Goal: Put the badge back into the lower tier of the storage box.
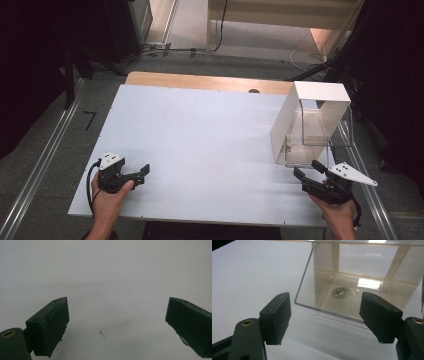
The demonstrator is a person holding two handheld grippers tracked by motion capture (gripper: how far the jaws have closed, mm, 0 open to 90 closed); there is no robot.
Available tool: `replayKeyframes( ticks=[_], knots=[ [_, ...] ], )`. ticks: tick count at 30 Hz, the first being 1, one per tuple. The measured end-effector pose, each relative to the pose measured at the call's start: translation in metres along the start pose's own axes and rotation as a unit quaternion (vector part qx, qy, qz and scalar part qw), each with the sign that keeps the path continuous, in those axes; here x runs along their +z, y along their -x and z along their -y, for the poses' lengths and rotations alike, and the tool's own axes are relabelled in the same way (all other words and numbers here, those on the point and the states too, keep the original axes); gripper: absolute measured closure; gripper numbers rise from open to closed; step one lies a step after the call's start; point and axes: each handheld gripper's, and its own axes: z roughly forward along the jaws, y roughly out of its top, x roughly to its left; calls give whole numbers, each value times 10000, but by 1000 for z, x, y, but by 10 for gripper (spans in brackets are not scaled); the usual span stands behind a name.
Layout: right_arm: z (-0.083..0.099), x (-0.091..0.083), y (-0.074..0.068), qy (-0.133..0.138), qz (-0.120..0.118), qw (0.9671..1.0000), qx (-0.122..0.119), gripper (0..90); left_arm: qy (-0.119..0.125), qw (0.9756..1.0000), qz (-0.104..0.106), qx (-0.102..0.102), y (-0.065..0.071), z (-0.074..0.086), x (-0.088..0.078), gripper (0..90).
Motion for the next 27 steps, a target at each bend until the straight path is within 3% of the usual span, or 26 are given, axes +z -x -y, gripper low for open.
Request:
replayKeyframes(
  ticks=[12, 27],
  knots=[
    [7, -8, -10, -34, -74, 9998, -178, 183, 1, 10000, -7, 4, -1, 0, -1, 53],
    [23, -20, -11, -119, -101, 9997, -197, 160, 6, 10000, -9, 0, -1, 0, -1, 53]
  ],
)
